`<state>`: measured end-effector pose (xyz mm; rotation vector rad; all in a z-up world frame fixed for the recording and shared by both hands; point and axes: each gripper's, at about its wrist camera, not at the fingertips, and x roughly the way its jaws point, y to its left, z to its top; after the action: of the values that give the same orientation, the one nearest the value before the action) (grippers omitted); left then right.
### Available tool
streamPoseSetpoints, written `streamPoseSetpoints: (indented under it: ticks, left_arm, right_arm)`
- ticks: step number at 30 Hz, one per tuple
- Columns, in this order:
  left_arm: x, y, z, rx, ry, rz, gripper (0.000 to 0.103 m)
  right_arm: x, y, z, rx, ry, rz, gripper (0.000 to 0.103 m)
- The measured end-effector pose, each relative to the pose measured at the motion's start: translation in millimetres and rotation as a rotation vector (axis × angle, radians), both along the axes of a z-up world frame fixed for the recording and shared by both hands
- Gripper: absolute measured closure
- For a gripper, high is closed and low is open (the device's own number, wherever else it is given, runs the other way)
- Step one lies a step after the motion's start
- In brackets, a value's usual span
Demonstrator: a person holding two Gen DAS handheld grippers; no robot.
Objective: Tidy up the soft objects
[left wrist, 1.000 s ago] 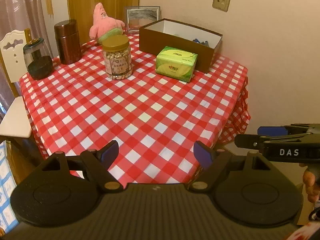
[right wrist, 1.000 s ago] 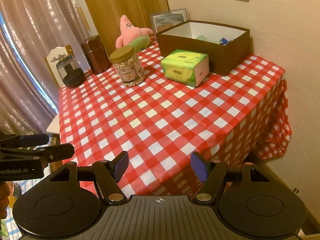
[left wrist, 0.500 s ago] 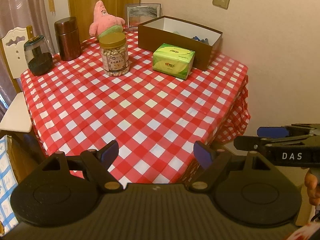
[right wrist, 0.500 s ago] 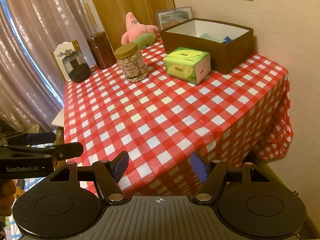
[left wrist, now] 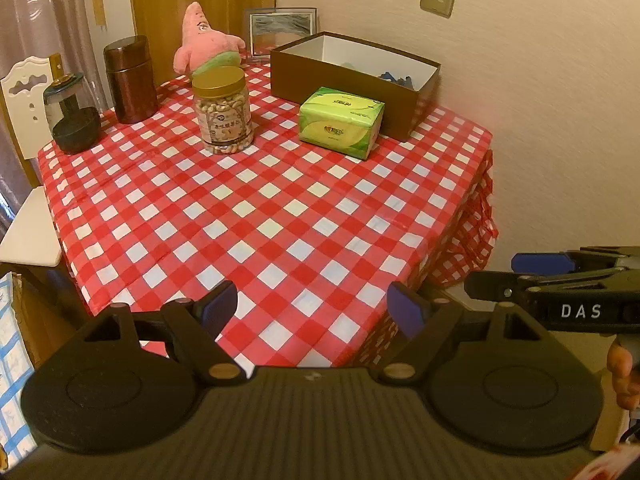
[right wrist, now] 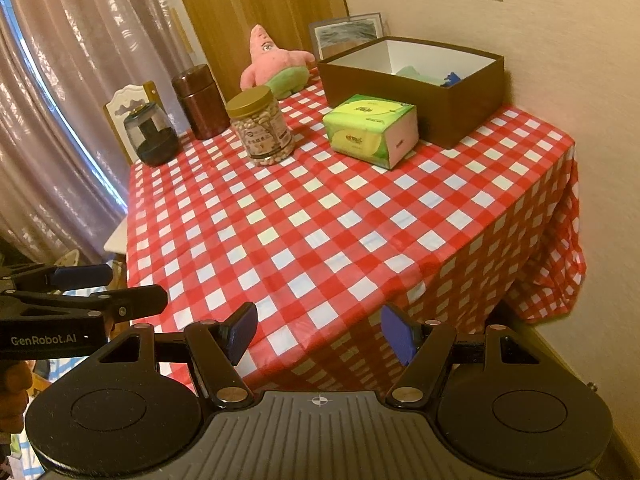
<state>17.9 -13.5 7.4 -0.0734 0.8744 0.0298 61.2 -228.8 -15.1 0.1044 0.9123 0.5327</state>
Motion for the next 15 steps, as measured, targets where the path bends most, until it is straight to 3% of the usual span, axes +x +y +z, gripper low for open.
streamPoseSetpoints:
  ticks: [15]
  left_arm:
    - [0.7,-2.5,0.3,-0.002,-0.005,-0.004,0.022]
  right_arm:
    - [1.7,-1.9,0.5,-0.003,0.001,-0.010,0.035]
